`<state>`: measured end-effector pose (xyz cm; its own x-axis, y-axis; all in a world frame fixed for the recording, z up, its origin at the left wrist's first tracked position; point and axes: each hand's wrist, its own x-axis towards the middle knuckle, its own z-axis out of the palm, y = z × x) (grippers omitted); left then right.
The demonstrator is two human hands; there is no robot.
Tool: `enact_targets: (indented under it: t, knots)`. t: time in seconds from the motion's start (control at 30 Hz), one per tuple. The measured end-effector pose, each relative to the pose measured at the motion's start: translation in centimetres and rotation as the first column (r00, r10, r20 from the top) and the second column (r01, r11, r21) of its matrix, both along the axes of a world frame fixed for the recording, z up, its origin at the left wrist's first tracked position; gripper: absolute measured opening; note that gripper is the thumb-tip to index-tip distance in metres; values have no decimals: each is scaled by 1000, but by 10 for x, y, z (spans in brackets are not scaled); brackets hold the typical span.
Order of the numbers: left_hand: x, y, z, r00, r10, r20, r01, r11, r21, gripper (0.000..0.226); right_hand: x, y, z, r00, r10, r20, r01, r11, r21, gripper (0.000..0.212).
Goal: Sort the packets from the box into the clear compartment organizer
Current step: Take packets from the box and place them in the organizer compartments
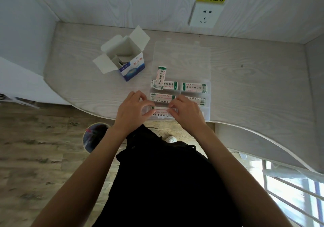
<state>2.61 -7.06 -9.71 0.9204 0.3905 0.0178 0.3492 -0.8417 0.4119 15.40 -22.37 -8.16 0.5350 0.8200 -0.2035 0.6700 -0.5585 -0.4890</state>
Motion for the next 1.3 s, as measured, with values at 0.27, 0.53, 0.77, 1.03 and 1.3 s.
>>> enact_targets:
  t: [0.27,0.53,0.77,1.03,1.3]
  knots:
    - [-5,1,-4,999,43,-30,-45,997,-58,27,-7,7,4,996,72,58,-69,996,-53,26]
    - [1,8,9,985,155,80,-138,973,-187,22,32,37,18,987,-160,-2,157,971,180,19]
    - [30,11,4,977,213,3,-204,940,-274,46,68,99,2,968,-229,-101,228,973,-23,42]
    - [35,10,-1,979,192,-65,-203,929,-309,62,72,90,11,762,-435,-481,538,838,95,18]
    - [26,5,2,965,243,97,-181,888,-423,42,33,27,21,643,-442,-625,626,774,95,16]
